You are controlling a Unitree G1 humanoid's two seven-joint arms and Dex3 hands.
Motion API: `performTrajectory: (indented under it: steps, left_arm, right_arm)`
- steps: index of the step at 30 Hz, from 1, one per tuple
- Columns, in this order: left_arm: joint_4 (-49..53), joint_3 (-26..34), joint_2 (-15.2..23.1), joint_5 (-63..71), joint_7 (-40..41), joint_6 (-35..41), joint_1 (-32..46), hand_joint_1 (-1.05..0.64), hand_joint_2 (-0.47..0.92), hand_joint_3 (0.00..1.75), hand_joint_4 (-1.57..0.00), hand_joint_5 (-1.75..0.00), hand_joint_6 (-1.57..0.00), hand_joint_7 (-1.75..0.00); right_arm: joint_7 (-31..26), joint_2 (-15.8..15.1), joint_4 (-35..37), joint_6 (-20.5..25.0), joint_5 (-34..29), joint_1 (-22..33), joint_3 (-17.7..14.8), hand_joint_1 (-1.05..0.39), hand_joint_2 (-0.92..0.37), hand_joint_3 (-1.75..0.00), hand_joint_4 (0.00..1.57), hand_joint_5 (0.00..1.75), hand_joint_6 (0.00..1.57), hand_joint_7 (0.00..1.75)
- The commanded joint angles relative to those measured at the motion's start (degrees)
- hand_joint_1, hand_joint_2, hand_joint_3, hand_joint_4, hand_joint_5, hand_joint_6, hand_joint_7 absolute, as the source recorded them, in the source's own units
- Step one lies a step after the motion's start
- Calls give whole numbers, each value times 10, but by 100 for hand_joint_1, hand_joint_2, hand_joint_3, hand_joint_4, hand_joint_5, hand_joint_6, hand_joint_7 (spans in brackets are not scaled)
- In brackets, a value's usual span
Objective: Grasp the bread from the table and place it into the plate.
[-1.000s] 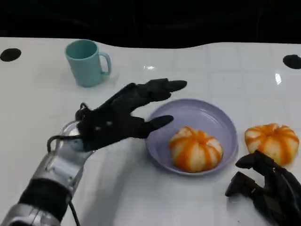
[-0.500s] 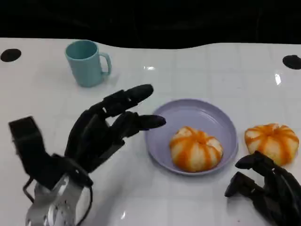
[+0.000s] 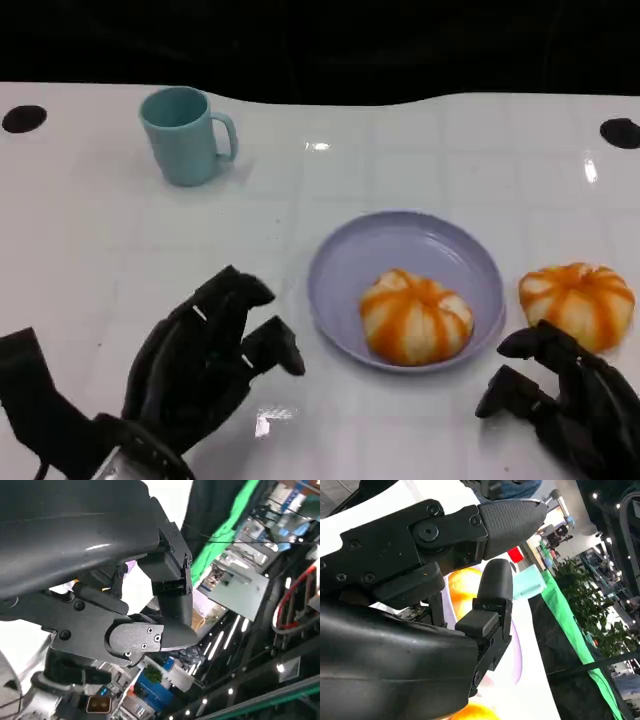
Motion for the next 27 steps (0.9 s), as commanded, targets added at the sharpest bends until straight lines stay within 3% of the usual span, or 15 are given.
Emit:
performTrajectory:
  steps: [1, 11, 27]
  left_arm:
    - [-17, 6, -6, -6, 8, 8, 28, -56, 92, 36, -87, -175, -69, -161]
    - [-9, 13, -15, 0, 1, 3, 51, -54, 92, 38, -87, -175, -68, -174]
    - [22, 20, -4, 4, -34, -6, 39, -57, 92, 32, -88, -175, -67, -173]
  right_arm:
    - [-11, -5, -9, 15, 1, 9, -4, -50, -92, -22, 67, 146, 66, 108]
    - [-7, -7, -12, 8, 2, 13, -5, -50, -92, -22, 68, 146, 65, 109]
    - [-11, -12, -22, 16, 1, 20, -6, -51, -92, -22, 68, 145, 65, 106]
